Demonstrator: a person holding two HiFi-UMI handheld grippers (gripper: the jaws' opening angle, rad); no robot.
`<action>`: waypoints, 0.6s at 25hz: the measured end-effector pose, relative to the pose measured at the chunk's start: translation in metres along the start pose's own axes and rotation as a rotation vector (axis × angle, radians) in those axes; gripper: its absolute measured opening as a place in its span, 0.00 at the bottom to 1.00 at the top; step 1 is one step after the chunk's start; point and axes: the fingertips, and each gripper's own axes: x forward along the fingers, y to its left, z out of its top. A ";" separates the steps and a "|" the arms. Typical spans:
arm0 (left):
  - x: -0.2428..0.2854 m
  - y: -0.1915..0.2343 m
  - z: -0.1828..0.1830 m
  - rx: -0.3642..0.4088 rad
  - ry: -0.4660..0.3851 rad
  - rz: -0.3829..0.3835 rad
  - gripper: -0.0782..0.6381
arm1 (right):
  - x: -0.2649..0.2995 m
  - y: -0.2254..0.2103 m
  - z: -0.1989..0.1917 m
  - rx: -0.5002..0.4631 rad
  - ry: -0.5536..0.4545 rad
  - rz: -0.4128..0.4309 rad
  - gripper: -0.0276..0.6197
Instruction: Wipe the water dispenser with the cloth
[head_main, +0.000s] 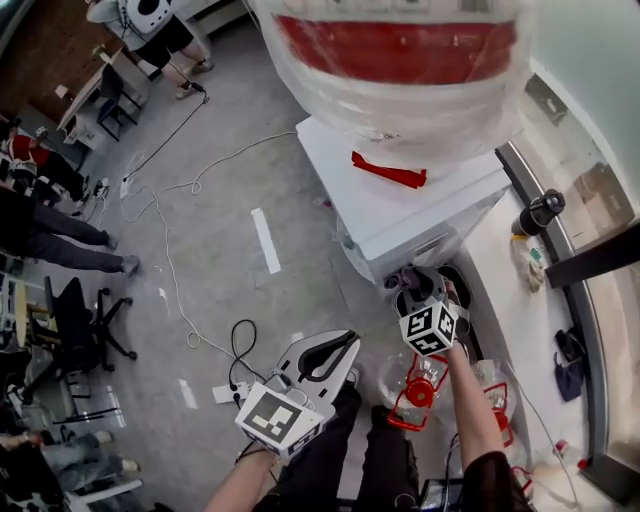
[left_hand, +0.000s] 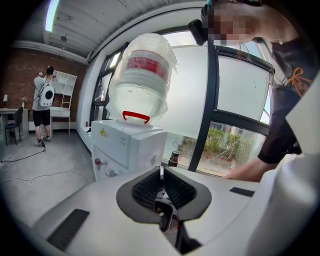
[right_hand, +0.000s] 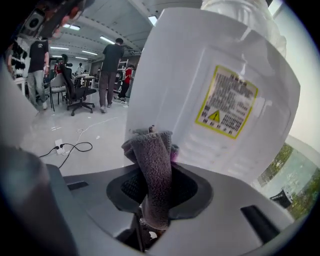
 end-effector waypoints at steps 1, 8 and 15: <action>0.003 0.001 -0.003 0.000 0.002 -0.002 0.15 | 0.008 0.004 -0.009 0.013 0.015 0.004 0.21; 0.009 0.009 -0.017 0.012 0.024 0.000 0.15 | 0.059 0.030 -0.075 0.086 0.150 0.015 0.21; 0.008 0.013 -0.029 -0.035 0.031 0.022 0.15 | 0.092 0.050 -0.122 0.153 0.280 0.026 0.21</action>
